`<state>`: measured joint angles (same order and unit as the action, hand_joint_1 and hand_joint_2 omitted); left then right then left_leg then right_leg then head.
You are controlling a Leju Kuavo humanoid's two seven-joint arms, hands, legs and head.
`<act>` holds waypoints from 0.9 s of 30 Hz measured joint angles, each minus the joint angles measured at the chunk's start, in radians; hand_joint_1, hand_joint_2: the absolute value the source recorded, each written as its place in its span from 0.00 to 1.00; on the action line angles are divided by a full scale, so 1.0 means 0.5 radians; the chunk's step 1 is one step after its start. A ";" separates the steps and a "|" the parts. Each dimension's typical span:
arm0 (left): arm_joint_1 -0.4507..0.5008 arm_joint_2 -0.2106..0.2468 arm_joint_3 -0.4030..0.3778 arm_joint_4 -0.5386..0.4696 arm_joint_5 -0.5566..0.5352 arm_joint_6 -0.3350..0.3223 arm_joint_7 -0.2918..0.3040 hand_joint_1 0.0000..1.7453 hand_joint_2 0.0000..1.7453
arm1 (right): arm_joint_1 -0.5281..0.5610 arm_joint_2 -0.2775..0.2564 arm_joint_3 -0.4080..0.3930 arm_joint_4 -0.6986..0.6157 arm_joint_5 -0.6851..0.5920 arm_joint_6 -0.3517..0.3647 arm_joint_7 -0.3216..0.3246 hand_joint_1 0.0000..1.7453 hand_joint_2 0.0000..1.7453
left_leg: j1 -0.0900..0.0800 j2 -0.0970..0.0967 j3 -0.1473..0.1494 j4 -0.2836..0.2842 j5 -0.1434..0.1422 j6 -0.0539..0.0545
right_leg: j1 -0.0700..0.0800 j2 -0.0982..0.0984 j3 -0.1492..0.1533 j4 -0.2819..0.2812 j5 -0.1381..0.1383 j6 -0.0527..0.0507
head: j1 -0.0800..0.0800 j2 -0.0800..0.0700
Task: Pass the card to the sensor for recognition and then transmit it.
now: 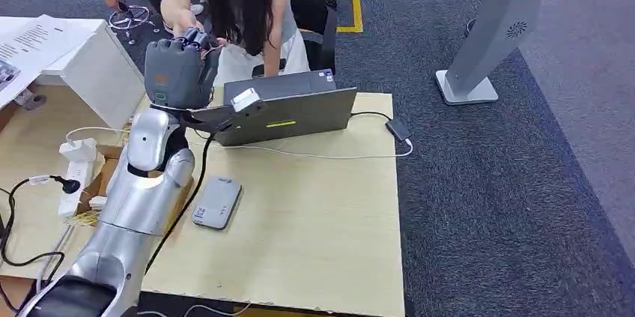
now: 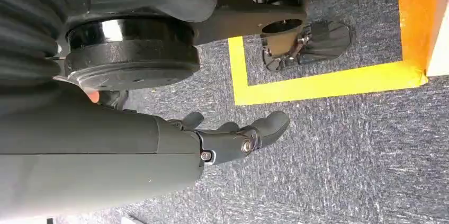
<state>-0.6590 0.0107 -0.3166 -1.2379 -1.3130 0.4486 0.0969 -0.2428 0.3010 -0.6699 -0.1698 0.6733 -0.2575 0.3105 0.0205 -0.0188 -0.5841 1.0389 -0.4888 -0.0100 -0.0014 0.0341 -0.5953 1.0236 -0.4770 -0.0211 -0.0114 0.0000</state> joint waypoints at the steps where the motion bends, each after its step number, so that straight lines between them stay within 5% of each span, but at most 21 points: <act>1: -0.010 0.000 0.000 0.015 0.001 0.000 0.005 1.00 1.00 | 0.000 0.000 0.000 0.000 0.001 0.001 0.000 0.00 1.00 | 0.000 0.000 0.000 0.000 0.000 0.000 | 0.000 0.000 0.000 0.000 0.000 0.000 | 0.000 0.000; 19: -0.053 -0.002 -0.001 0.137 0.013 0.006 0.017 1.00 1.00 | 0.000 0.000 0.005 0.000 0.010 0.012 0.001 0.00 1.00 | 0.001 0.005 -0.001 0.000 0.000 0.000 | 0.001 0.006 -0.002 0.000 0.000 -0.001 | 0.000 0.000; 20: -0.053 -0.002 -0.001 0.145 0.013 0.006 0.017 0.01 1.00 | 0.000 0.000 0.005 0.000 0.010 0.012 0.001 0.00 1.00 | 0.001 0.005 -0.001 0.000 0.000 0.000 | 0.001 0.006 -0.003 0.000 0.000 -0.001 | 0.000 0.000; 27: -0.053 -0.002 -0.002 0.169 0.013 0.006 0.016 0.00 1.00 | -0.001 0.000 0.007 0.000 0.012 0.012 0.002 0.00 1.00 | 0.001 0.005 -0.001 0.000 0.000 0.000 | 0.001 0.006 -0.003 0.000 0.000 -0.001 | 0.000 0.000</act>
<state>-0.6856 0.0099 -0.3174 -1.1532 -1.3066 0.4517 0.1049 -0.2432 0.3010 -0.6664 -0.1698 0.6794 -0.2514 0.3117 0.0208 -0.0163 -0.5845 1.0388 -0.4889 -0.0101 -0.0009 0.0369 -0.5967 1.0236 -0.4768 -0.0214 -0.0114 0.0000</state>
